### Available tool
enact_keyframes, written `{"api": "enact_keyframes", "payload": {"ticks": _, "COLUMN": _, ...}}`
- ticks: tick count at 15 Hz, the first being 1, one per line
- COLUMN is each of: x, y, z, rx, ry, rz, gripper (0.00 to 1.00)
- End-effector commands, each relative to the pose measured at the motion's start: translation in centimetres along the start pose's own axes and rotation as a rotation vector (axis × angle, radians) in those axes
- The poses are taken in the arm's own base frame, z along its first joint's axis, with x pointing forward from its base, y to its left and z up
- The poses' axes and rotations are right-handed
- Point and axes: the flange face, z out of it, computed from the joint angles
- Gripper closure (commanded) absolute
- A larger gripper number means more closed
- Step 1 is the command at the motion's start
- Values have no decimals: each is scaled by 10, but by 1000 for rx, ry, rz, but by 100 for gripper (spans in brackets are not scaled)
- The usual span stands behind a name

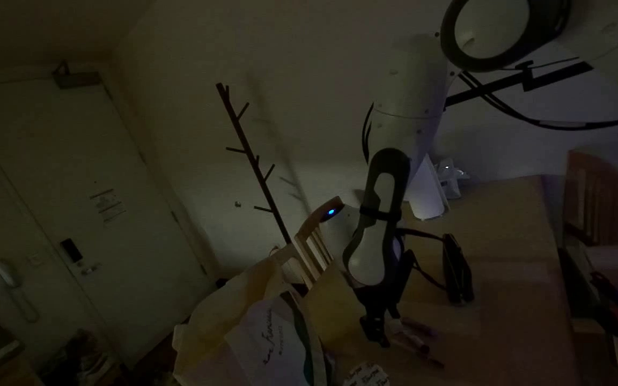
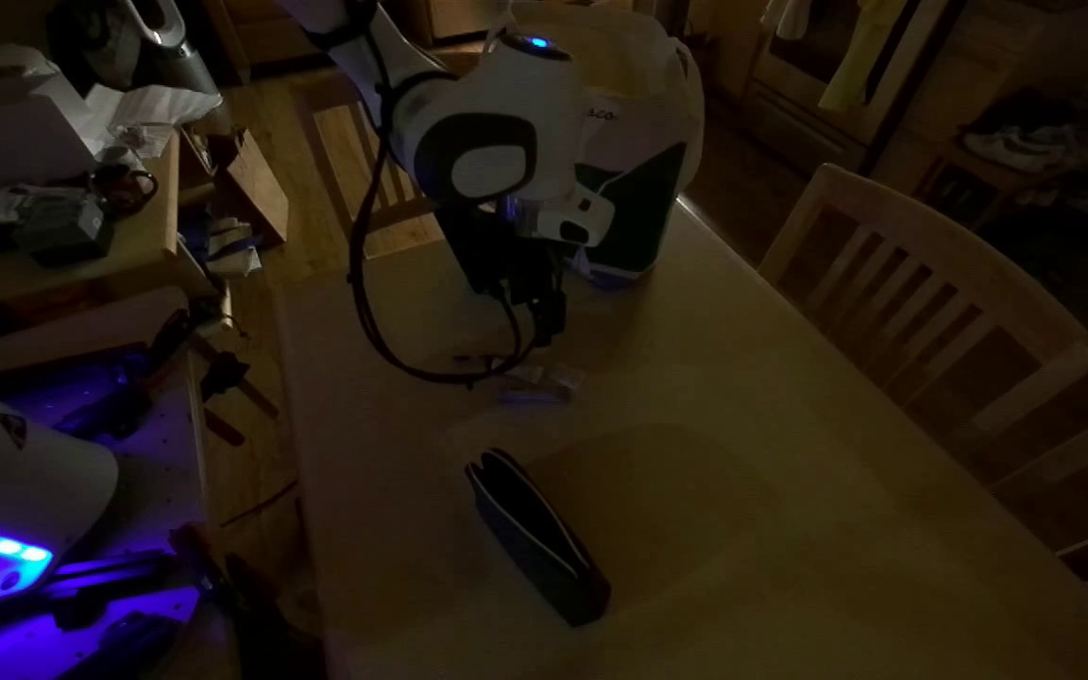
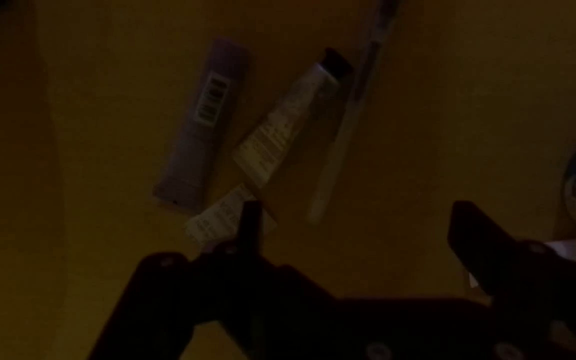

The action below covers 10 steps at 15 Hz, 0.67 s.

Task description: Pick up the pen and put it in the parse

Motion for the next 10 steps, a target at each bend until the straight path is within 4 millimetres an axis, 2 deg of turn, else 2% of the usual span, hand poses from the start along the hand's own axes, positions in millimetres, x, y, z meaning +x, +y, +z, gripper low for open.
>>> {"api": "enact_keyframes", "payload": {"ticks": 1, "x": -3, "y": 2, "z": 13, "rx": 54, "ry": -11, "rz": -28, "gripper": 0}}
{"api": "enact_keyframes", "payload": {"ticks": 5, "x": -2, "y": 1, "z": 23, "rx": 94, "ry": -19, "rz": -51, "gripper": 0}}
{"api": "enact_keyframes", "payload": {"ticks": 9, "x": -1, "y": 0, "z": 25, "rx": 121, "ry": -22, "rz": -62, "gripper": 0}}
{"api": "enact_keyframes", "payload": {"ticks": 10, "x": -1, "y": 0, "z": 25, "rx": 124, "ry": -25, "rz": -67, "gripper": 25}}
